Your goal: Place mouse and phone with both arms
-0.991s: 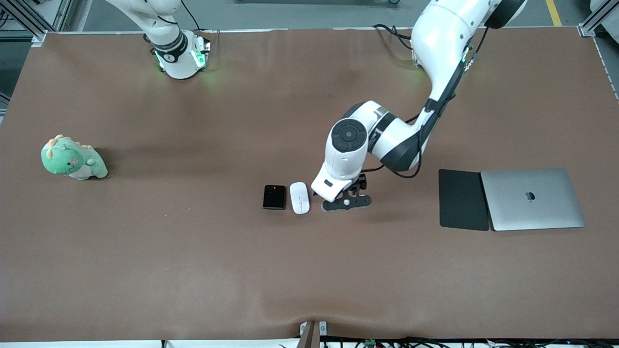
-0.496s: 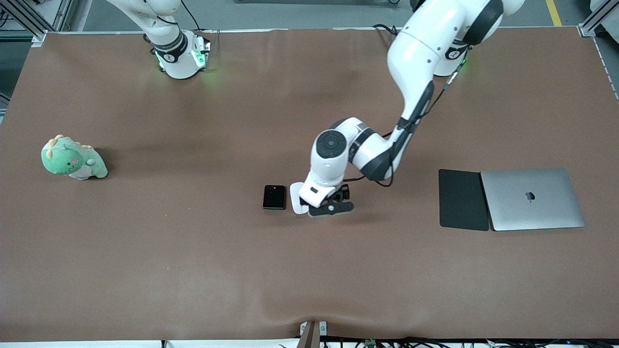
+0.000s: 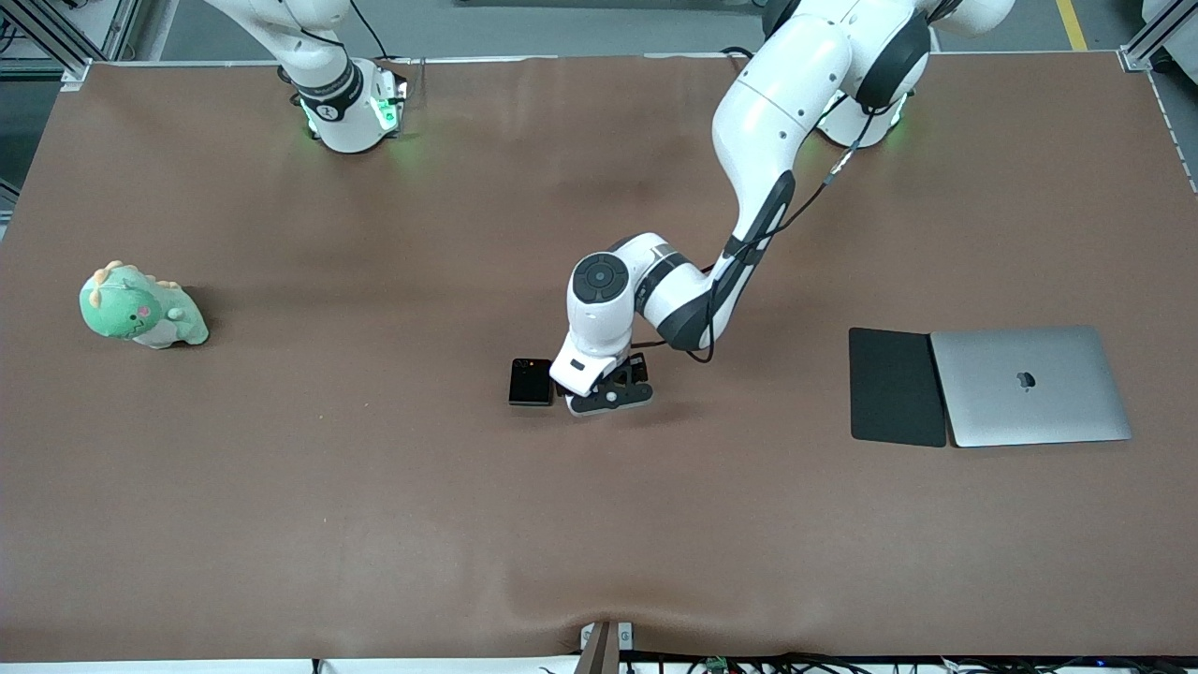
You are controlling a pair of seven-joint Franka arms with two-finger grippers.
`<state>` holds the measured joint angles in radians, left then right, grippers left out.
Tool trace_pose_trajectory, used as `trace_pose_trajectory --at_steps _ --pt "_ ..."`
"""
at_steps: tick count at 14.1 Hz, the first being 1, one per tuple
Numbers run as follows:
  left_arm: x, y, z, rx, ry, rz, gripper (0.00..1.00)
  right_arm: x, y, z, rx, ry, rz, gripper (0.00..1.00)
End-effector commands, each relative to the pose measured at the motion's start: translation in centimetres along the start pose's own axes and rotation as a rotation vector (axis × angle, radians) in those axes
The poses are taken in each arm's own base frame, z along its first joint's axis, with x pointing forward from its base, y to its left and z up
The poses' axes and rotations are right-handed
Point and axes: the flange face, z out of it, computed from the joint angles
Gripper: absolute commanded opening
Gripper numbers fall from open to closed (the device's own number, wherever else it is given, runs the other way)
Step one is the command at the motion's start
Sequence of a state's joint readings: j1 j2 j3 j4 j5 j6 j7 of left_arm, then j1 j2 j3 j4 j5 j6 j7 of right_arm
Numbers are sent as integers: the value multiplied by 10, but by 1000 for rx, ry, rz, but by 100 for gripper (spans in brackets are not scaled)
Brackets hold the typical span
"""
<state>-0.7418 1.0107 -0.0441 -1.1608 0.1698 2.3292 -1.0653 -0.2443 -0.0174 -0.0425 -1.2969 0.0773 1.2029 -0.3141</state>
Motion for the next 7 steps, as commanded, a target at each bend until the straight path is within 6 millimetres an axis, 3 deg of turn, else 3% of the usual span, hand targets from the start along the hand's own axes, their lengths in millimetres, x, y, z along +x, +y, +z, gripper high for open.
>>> trace_pose_trajectory --at_steps 1,2,4,5,6,7 --pt "-8 20 3 -37 29 -20 100 28 -41 18 -69 -36 102 100" --pt "-8 20 2 -40 29 -22 100 42 -57 34 -107 -51 101 100" --pt "-8 22 1 -56 33 -26 100 69 -54 61 -114 -39 100 100" --pt "-10 22 3 -64 22 -36 100 86 -61 84 -111 -70 79 100" --pt "-12 22 5 -65 17 -43 100 101 -85 105 -106 -107 67 100" --pt "-15 22 7 -61 12 -43 100 107 -107 111 -82 -101 151 100"
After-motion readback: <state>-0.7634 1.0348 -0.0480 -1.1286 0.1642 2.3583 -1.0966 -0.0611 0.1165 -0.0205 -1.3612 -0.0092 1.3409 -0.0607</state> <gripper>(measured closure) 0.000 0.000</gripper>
